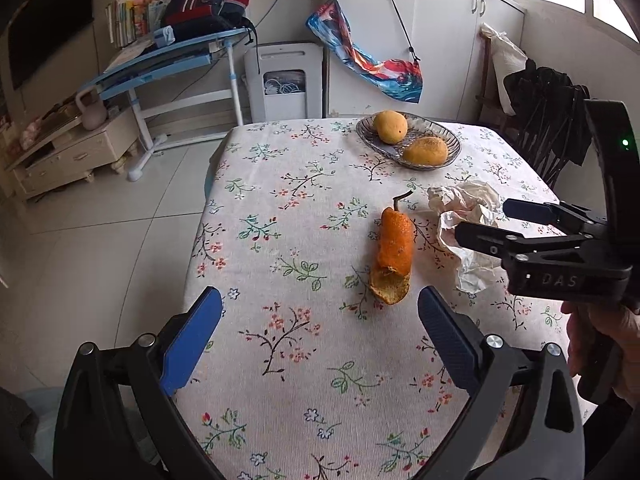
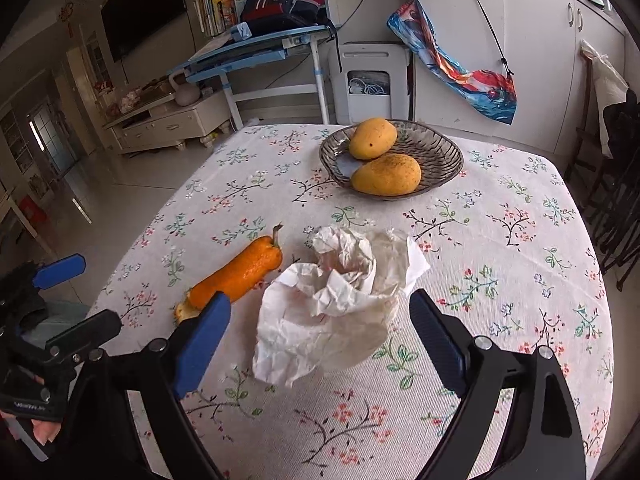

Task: Collect trash
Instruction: 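Grasp the orange peel with the left tool while the right tool grasps the crumpled white paper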

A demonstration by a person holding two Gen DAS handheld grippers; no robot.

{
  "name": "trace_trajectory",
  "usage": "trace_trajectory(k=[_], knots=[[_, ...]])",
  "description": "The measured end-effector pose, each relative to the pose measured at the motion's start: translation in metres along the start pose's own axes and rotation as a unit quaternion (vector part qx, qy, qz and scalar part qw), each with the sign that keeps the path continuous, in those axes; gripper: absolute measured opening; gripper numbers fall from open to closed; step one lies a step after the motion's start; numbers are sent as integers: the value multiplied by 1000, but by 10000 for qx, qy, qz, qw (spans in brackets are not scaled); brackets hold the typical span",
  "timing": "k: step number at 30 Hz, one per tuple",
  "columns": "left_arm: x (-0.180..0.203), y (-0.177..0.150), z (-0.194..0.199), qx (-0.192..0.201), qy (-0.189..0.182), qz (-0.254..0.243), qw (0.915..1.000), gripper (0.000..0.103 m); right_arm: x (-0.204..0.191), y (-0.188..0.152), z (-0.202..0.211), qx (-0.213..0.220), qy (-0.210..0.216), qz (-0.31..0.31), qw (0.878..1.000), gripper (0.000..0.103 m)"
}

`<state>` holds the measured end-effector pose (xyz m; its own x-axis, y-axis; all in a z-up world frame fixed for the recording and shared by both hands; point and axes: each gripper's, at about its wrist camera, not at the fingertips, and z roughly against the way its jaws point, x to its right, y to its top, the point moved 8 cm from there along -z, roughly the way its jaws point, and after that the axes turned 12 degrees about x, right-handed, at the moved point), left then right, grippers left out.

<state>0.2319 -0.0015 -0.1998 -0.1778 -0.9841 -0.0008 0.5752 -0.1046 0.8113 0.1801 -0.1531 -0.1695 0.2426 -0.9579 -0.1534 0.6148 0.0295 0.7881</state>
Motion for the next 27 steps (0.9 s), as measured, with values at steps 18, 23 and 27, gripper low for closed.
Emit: trace_trajectory(k=[18, 23, 27], knots=[[53, 5, -82, -447, -492, -471, 9967, 69, 34, -19, 12, -360, -33, -118, 9993, 7], [57, -1, -86, -526, -608, -518, 9954, 39, 35, -18, 13, -578, 5, -370, 9976, 13], [58, -3, -83, -518, -703, -478, 9950, 25, 39, -6, 20, -208, -10, -780, 9967, 71]])
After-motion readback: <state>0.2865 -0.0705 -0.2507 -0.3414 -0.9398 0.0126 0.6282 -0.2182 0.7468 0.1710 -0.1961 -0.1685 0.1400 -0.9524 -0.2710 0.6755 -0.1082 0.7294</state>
